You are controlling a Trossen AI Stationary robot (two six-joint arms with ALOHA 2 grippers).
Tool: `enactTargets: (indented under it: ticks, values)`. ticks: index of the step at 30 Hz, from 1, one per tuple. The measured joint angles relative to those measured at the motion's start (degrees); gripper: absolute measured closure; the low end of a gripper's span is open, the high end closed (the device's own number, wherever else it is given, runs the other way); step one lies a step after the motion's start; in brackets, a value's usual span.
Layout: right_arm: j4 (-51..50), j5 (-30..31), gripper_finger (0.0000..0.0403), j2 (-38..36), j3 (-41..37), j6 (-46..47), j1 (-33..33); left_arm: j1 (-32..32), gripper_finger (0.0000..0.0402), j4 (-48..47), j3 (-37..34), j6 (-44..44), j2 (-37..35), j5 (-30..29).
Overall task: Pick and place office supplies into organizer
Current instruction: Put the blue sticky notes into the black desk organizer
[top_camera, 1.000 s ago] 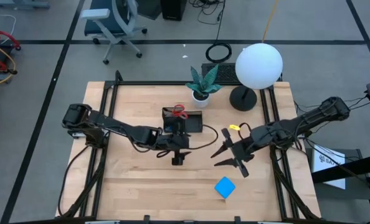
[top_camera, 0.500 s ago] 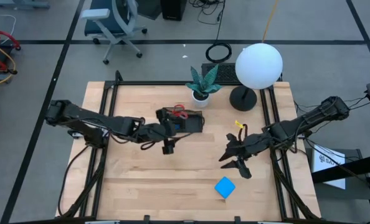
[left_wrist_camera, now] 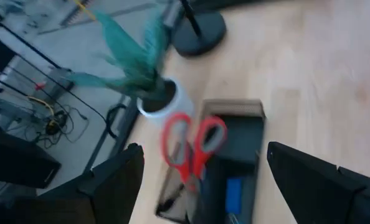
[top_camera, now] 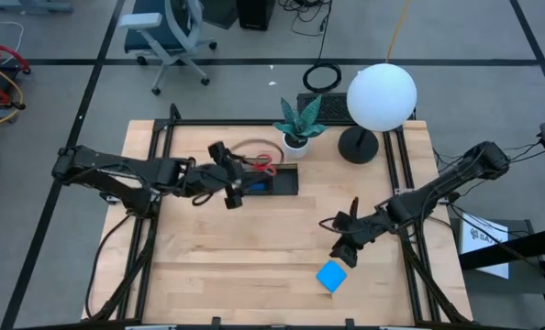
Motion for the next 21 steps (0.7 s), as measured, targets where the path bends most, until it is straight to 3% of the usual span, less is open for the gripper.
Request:
enactTargets:
  ticks: [10,21]
  values:
    - [19.2,2.7,0.0273,0.4,-15.4,16.9,6.3,4.1,0.0055,1.0,0.0,-2.0,-9.0,-0.4]
    - [21.0,4.6,0.0273,0.7,-21.6,23.7,9.1,4.6,0.0055,1.8,-4.2,-2.5,-13.3,-0.3]
